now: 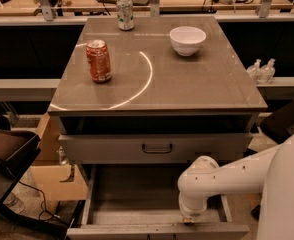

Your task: Open middle drawer

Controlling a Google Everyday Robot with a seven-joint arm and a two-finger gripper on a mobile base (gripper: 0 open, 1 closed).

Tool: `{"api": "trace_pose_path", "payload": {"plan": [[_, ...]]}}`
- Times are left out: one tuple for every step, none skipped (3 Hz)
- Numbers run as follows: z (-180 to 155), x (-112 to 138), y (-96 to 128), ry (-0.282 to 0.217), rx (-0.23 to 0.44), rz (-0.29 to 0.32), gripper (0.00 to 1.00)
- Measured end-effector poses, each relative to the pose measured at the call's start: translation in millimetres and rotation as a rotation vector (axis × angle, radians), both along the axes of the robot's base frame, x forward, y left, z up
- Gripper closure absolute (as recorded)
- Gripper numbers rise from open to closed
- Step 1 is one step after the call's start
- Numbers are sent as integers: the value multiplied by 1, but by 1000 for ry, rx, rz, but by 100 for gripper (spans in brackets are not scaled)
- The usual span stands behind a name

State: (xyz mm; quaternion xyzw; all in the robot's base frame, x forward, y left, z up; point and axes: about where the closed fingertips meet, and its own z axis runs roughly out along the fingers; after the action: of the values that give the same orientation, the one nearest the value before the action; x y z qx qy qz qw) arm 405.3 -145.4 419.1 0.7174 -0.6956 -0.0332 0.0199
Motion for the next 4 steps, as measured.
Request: {"api": "trace_pose_path", "payload": {"plan": [[0,-34,15,139,5,67,100],[0,-34,14,140,5,67,100],[4,-61,16,233,-7,87,100],[11,-86,21,321,-17,121,100]]}}
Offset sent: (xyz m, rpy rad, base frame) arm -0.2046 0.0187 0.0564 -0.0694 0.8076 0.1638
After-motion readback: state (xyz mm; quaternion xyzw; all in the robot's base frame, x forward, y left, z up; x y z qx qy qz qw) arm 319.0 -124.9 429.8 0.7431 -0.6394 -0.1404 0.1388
